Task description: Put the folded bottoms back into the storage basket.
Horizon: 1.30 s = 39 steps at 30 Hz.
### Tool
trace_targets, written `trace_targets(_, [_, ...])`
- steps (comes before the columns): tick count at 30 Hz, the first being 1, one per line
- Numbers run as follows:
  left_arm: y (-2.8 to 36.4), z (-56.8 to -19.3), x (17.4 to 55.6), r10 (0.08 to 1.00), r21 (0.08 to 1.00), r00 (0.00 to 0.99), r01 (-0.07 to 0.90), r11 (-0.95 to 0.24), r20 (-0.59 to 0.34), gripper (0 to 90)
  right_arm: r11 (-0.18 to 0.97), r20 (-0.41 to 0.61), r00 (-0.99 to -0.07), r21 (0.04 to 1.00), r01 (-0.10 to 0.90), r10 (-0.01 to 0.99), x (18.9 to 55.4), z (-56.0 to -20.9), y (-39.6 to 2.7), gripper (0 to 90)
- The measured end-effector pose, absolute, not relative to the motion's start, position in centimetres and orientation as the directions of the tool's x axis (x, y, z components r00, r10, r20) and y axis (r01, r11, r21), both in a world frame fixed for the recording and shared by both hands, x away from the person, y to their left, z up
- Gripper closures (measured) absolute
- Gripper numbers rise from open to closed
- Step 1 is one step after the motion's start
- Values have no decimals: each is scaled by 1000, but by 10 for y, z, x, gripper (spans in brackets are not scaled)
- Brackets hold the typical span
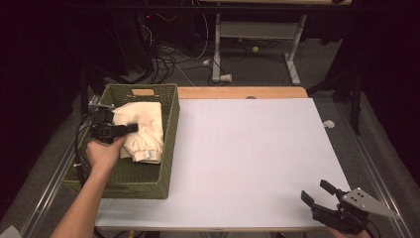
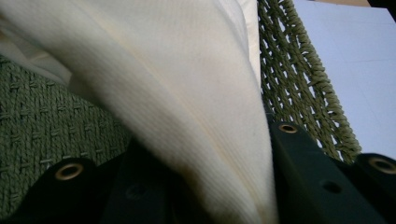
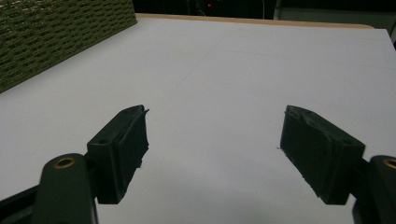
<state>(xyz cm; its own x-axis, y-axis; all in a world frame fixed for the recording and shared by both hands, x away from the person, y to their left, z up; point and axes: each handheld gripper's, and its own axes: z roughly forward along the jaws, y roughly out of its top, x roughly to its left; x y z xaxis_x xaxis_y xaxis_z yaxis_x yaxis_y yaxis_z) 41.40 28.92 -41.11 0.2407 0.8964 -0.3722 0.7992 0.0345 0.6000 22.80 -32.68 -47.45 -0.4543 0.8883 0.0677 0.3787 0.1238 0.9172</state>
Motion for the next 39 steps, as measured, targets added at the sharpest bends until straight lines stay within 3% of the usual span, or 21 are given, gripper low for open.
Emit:
trace_targets(30, [289, -448, 437, 938, 475, 147, 880, 21, -315, 648, 140, 63, -471, 913, 383, 880, 228, -475, -326, 238])
trace_targets(35, [290, -452, 439, 950, 457, 116, 889, 30, -288, 485, 142, 62, -473, 912, 384, 879, 228, -475, -325, 238])
trace_targets(39, [291, -450, 439, 953, 455, 106, 890, 37, -284, 405, 139, 66, -472, 912, 385, 879, 228, -475, -326, 238])
